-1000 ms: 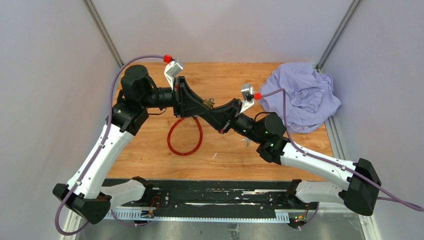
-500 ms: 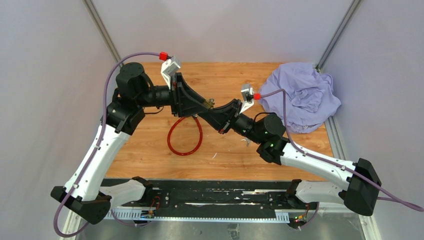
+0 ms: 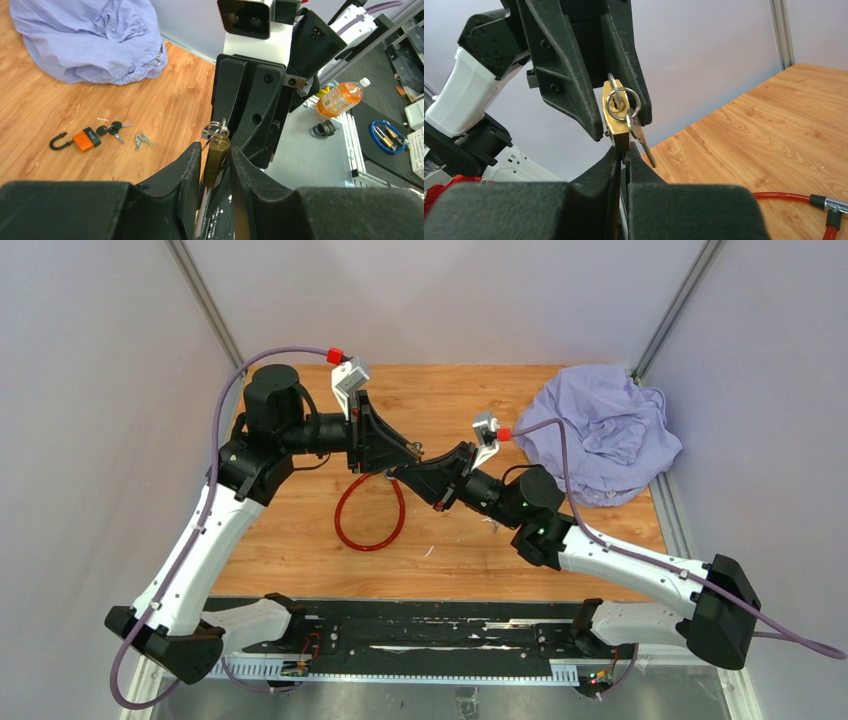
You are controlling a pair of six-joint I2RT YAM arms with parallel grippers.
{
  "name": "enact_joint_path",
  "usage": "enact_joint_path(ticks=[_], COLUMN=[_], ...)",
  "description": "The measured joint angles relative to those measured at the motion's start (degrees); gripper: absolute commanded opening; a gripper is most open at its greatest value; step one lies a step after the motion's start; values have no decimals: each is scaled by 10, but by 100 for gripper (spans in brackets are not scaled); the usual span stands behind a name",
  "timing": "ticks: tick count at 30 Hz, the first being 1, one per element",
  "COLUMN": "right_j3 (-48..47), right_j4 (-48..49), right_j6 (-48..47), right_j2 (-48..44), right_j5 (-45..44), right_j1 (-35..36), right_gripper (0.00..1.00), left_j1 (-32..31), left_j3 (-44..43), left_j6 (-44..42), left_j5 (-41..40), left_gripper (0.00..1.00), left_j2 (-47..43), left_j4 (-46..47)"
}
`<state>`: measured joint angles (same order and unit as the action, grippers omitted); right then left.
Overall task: Unlock with the key
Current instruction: Unlock the lock.
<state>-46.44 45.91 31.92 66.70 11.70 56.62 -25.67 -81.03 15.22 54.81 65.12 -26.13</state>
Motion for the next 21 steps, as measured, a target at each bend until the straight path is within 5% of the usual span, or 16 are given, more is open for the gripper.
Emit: enact_joint_path(ticks=[10, 21], right_j3=[0, -1], right_j4=[-11, -18], right_j6=[-1, -2], right_j2=[4, 6], right_j5=[0, 0], right_j1=[2, 4], right_gripper=[0, 1], left_j1=[0, 0], left_j3=[0, 0], left_j6=[-12, -23], left_j5=[0, 3], left_gripper=[20, 37], left_j2=[1, 0], left_j4=[-4, -19])
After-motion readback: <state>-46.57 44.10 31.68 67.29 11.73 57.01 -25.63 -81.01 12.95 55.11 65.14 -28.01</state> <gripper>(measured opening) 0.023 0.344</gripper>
